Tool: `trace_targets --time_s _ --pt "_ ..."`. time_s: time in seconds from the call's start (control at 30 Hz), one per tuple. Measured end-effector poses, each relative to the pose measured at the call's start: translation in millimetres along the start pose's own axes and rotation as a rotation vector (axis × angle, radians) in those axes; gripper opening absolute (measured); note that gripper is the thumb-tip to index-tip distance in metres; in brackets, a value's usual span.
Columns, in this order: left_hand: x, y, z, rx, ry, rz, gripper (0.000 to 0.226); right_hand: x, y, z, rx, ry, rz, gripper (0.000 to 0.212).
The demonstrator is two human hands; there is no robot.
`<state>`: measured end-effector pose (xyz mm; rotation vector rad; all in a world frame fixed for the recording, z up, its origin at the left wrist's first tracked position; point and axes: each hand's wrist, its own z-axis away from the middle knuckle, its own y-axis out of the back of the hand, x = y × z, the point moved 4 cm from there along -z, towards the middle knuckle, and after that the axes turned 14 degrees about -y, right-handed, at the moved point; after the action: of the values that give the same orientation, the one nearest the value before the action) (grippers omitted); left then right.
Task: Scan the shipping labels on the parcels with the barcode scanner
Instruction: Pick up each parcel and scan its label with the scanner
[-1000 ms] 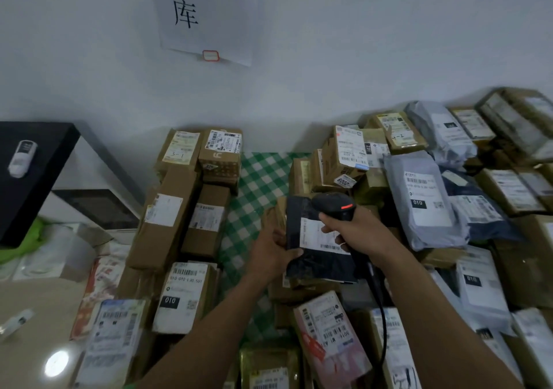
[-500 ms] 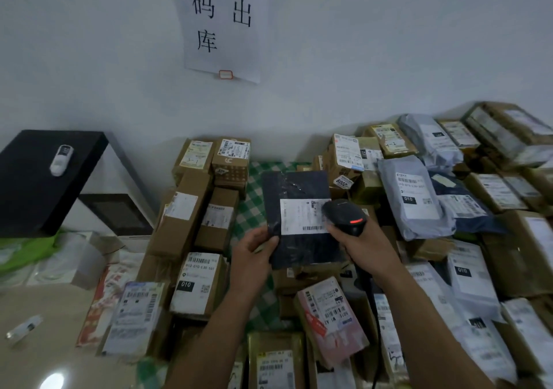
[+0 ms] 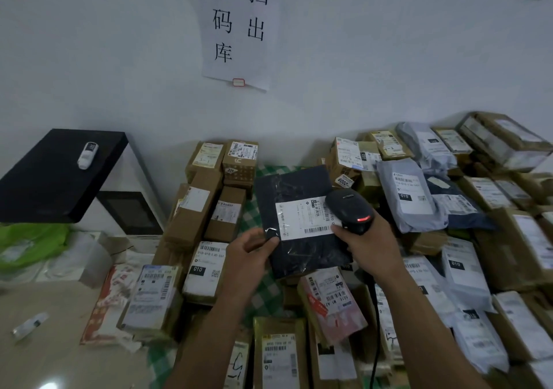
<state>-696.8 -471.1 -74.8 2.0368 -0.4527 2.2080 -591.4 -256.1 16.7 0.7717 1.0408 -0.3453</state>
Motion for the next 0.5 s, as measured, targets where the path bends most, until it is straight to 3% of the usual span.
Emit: trace_targets --time_s 0.13,0.23,0.5 --pt "8 13 4 0.137 -0.107 -0.026 0.016 -6 -2 14 -0.031 0.026 -0.023 0.04" --pt "15 21 0 0.22 -0.163 -0.093 0.013 -9 -9 23 -0.145 -0.011 0.002 0.03" --pt "12 29 -8 0.325 -0.14 -0.017 0.016 -20 -35 53 -0.402 -0.048 0.133 0.023"
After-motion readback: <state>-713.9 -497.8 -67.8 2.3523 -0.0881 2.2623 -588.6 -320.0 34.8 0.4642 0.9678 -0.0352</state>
